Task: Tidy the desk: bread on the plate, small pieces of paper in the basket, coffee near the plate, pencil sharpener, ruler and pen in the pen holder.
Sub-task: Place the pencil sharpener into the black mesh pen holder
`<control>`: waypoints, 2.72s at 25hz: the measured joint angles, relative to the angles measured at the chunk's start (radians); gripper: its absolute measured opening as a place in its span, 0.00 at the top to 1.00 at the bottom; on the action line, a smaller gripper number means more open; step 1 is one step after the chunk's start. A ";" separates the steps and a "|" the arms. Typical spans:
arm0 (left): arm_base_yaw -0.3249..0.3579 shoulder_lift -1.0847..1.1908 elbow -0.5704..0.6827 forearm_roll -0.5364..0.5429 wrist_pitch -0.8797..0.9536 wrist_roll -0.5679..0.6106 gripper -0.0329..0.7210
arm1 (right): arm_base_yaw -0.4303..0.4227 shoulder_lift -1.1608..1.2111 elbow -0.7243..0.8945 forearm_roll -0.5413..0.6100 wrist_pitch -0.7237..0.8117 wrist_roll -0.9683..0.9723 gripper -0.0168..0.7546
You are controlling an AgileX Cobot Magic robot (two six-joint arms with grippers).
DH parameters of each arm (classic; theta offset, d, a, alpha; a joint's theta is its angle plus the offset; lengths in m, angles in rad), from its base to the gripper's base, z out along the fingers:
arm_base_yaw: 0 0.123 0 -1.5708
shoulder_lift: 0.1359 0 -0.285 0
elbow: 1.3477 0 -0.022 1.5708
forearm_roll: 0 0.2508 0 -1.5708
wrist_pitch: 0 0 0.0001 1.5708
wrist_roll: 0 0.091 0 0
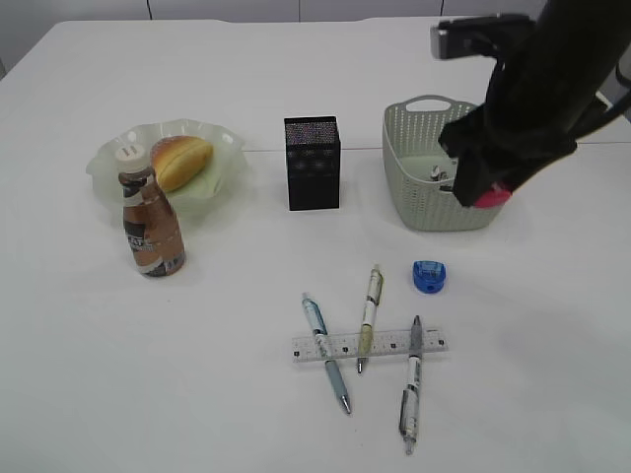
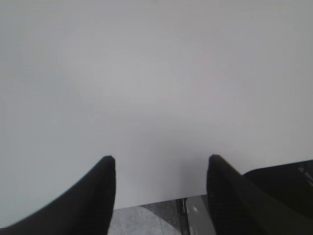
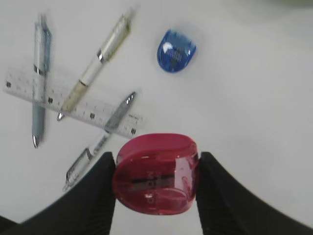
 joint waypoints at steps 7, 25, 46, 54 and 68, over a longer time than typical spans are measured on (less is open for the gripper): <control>0.000 0.000 0.000 -0.021 0.000 0.000 0.39 | 0.000 0.002 -0.133 0.059 -0.128 0.069 0.50; 0.000 0.000 0.000 -0.027 0.000 0.000 0.39 | 0.002 0.219 -0.278 0.147 -0.478 0.049 0.50; 0.000 0.000 0.000 -0.028 0.000 0.000 0.42 | 0.099 0.551 -0.605 0.105 -0.605 -0.049 0.50; 0.000 -0.001 0.000 -0.028 0.000 0.000 0.43 | 0.099 0.593 -0.608 0.102 -0.701 -0.049 0.50; 0.000 -0.001 0.000 -0.028 0.000 0.000 0.44 | 0.099 0.637 -0.608 0.101 -0.789 -0.051 0.50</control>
